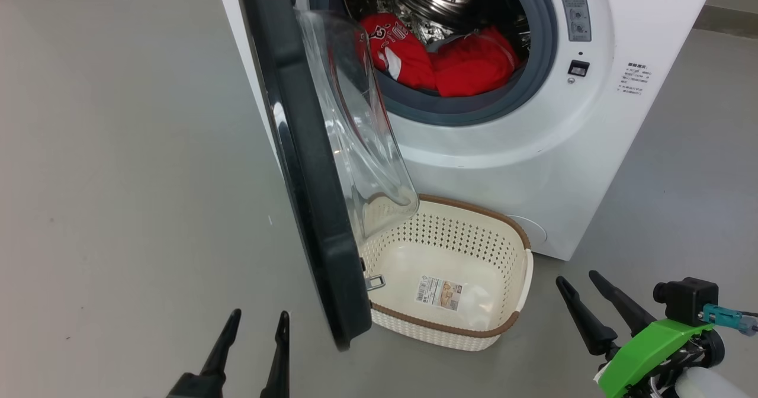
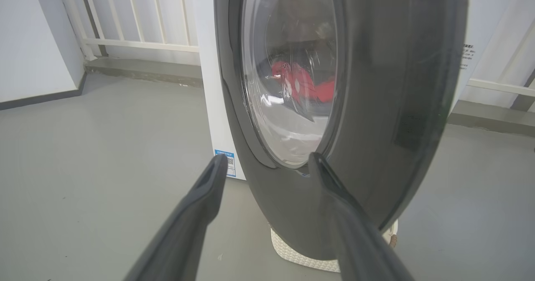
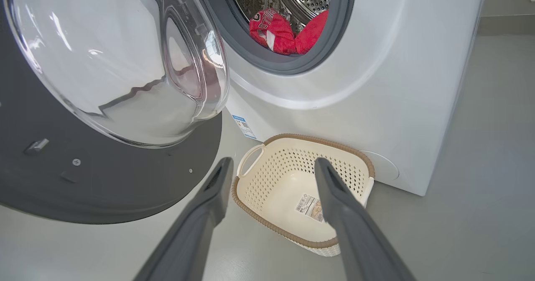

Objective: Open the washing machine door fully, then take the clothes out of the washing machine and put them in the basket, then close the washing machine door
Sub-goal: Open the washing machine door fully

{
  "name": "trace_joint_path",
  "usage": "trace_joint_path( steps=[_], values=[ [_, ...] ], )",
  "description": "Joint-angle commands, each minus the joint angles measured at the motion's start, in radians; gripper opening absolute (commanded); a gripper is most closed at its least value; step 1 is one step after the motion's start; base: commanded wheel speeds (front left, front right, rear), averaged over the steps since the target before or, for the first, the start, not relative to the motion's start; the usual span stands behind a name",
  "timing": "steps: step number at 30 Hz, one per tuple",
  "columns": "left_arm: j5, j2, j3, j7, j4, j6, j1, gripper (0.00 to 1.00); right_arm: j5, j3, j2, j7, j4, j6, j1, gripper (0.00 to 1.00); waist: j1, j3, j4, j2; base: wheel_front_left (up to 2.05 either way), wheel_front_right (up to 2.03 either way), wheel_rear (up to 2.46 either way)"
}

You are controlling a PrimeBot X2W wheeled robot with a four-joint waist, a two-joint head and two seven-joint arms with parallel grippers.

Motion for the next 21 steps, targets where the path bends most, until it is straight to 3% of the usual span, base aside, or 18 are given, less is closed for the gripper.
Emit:
trace_joint_path(
  steps=[1, 9, 21],
  values=[
    [-0.003, 0.006, 0.035, -0.012, -0.026, 0.0, -0.017, 1.0, -0.043, -0.022, 0.002, -0.013, -0.032, 0.005, 0.014, 1.0, 0.0, -0.001, 0.0, -0.0001, 0.0, 0.0, 0.0],
    [0.002, 0.006, 0.036, -0.012, -0.027, -0.001, -0.012, 1.0, -0.291, -0.24, 0.091, -0.014, -0.129, 0.005, 0.115, 1.0, 0.0, -0.007, 0.002, -0.0001, 0.0, 0.0, 0.0],
    [0.002, 0.006, 0.034, -0.012, -0.029, -0.002, -0.008, 1.0, -0.395, -0.341, 0.162, -0.014, -0.185, 0.005, 0.197, 1.0, 0.0, -0.012, 0.005, -0.0001, 0.0, 0.0, 0.0]
  ],
)
